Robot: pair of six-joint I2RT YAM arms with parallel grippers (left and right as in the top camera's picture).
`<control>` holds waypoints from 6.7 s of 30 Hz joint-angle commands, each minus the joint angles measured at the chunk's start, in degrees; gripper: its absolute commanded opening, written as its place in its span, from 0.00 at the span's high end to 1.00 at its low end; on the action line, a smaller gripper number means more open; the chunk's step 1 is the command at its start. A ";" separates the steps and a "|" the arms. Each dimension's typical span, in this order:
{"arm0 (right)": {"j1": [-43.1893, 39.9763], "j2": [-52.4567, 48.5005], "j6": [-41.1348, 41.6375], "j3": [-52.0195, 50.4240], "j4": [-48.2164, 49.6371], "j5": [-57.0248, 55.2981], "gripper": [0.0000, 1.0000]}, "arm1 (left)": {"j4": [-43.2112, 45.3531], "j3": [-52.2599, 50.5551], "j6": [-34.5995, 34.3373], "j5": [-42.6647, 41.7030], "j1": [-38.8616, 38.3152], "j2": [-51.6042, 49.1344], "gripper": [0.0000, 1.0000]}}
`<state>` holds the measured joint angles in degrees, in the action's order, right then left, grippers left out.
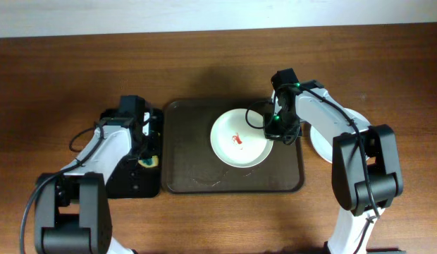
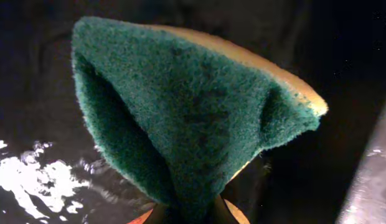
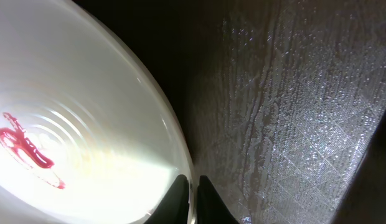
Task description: Clean dirty plates on tray and stack at the side
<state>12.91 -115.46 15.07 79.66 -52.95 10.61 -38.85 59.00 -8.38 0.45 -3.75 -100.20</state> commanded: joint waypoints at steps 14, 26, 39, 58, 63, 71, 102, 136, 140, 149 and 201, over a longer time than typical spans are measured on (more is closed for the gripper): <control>0.59 -0.22 0.44 -0.07 -0.22 -0.11 0.91 | -4.15 -1.22 0.11 0.74 -0.22 -0.61 0.30; 0.57 -0.22 0.42 -0.07 -0.31 -0.13 0.92 | -5.31 2.34 0.13 1.16 -0.20 2.97 0.55; 0.57 -0.22 0.44 -0.07 -0.42 -0.11 0.92 | 2.60 2.93 0.11 1.75 -0.22 -4.13 0.41; 0.59 -0.22 0.42 -0.07 -0.20 -0.09 0.96 | -1.95 7.61 0.15 5.88 0.20 10.47 1.00; 0.59 -0.22 0.42 -0.07 -0.20 -0.11 0.96 | 2.56 7.61 0.13 8.39 0.15 13.03 1.00; 0.59 -0.22 0.42 -0.07 -0.20 -0.11 0.96 | 3.13 7.61 0.17 10.36 0.15 13.03 1.00; 0.59 -0.22 0.44 -0.07 -1.16 1.68 0.96 | -0.85 7.37 0.74 3.30 -2.40 12.90 1.00; 4.39 -0.22 7.06 -0.07 -1.07 6.69 0.96 | 10.91 12.17 -21.97 -1.77 -24.37 2.16 1.00; 4.39 -0.22 7.06 -0.07 -1.07 6.69 0.96 | 10.62 12.00 -24.57 -4.28 -25.99 -4.50 1.00; 4.39 -3.21 6.43 -0.11 0.72 6.62 0.78 | 1.90 12.02 -14.08 3.04 -18.56 4.83 1.00; -31.65 30.77 4.66 0.07 -9.31 -16.13 0.96 | 1.51 0.09 2.58 -2.62 2.05 10.29 0.01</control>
<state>-10.15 -83.15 22.06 79.66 -60.84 -20.69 -37.08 58.30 -4.08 -1.54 -1.58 -90.48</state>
